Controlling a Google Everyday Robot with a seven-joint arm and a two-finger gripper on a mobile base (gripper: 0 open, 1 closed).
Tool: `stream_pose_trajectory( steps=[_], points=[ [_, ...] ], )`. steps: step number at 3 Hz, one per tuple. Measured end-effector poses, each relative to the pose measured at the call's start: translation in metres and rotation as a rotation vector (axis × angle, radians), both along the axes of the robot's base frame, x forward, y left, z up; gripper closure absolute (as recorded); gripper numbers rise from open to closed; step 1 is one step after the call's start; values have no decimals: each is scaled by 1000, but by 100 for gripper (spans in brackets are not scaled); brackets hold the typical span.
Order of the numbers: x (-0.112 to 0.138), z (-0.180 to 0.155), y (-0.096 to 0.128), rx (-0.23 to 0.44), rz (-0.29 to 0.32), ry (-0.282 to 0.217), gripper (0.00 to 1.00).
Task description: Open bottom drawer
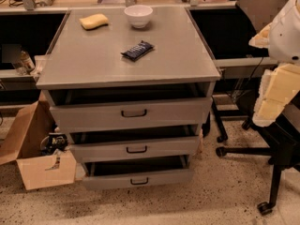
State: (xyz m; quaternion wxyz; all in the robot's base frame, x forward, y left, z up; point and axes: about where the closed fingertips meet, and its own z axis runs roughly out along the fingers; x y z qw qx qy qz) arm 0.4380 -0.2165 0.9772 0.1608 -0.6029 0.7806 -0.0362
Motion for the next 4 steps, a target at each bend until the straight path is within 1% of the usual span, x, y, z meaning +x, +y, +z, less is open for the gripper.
stream_pose_trajectory(
  steps=[1,2,3,4],
  points=[
    [0,1,0,-1,-1,-6,0],
    [2,-37,9,24,28,12,0],
    [2,-122,43,111,120,64,0],
    [-7,-249,84,219,169,151,0]
  ],
)
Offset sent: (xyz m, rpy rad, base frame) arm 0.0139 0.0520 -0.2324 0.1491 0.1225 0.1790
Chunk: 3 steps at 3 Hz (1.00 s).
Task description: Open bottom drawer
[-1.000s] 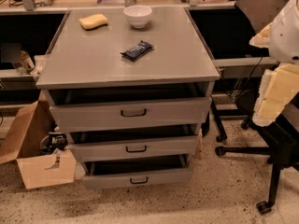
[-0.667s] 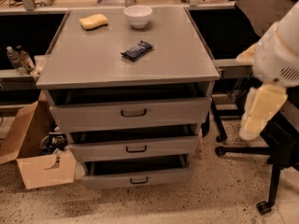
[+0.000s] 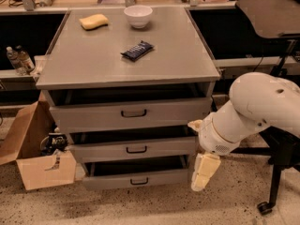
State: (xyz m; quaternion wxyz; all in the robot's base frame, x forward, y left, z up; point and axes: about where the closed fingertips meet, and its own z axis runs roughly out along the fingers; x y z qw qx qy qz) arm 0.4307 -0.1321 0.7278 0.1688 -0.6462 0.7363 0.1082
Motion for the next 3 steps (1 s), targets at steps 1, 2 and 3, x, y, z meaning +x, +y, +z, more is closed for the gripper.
stream_pose_trajectory(
  steps=[1,2,3],
  points=[
    [0,0,0,0,1,1,0],
    [13,-44,4,-11,8,4,0],
    [32,-160,11,-27,50,14,0]
  ],
)
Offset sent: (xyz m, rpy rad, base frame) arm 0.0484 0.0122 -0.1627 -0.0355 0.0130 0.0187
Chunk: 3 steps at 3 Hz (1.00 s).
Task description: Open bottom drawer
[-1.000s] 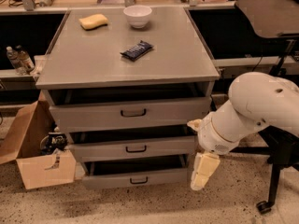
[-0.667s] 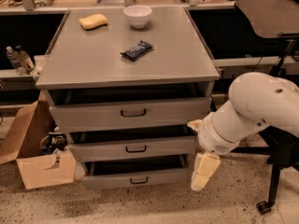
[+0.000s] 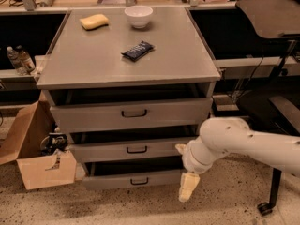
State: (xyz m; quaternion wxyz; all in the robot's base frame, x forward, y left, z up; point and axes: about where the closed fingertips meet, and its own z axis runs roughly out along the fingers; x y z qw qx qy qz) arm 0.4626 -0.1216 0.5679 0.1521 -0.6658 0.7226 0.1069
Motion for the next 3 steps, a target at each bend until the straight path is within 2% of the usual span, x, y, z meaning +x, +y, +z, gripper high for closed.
stream_pose_trajectory(
  steps=[1,3],
  points=[
    [10,-74,1,7,0,16,0],
    [45,-218,7,86,-64,91,0]
  ],
)
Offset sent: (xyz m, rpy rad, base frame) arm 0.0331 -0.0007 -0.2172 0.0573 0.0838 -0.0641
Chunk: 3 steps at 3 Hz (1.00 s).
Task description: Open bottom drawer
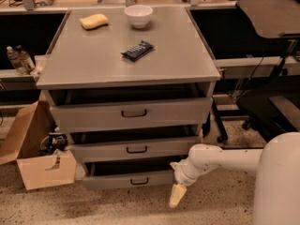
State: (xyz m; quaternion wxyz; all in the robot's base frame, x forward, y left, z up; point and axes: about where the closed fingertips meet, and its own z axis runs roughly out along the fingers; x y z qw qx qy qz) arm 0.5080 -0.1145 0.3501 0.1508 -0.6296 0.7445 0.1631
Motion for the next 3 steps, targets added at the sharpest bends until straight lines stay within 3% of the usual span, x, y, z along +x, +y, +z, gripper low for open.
stream_pose_trajectory(
  steps=[1,3],
  points=[
    [0,0,0,0,0,0,0],
    [46,-95,-5,-89,63,-40,0]
  ],
)
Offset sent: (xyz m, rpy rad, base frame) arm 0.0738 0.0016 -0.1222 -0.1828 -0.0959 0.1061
